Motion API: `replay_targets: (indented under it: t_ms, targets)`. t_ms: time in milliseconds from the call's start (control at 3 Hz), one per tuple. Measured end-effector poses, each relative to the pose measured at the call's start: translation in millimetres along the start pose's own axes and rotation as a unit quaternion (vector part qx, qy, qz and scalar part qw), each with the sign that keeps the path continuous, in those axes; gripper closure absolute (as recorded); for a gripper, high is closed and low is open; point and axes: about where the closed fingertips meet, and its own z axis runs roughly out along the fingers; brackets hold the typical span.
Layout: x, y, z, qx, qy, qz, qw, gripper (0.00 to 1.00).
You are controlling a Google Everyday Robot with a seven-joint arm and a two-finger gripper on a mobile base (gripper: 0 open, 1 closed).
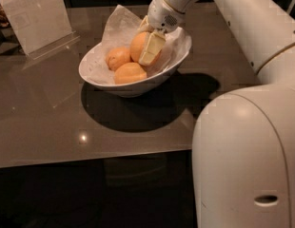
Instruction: Pick orange from white bowl
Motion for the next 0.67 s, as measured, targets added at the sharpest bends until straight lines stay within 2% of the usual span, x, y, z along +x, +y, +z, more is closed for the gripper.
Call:
replay_targets:
  t_ms: [333,667]
  targets:
    - [-29,17,-30,0.028,-0.06,-0.056,0.9963,1.0]
    - [-50,44,-55,0.054,-0.122,-0.103,0.9856,1.0]
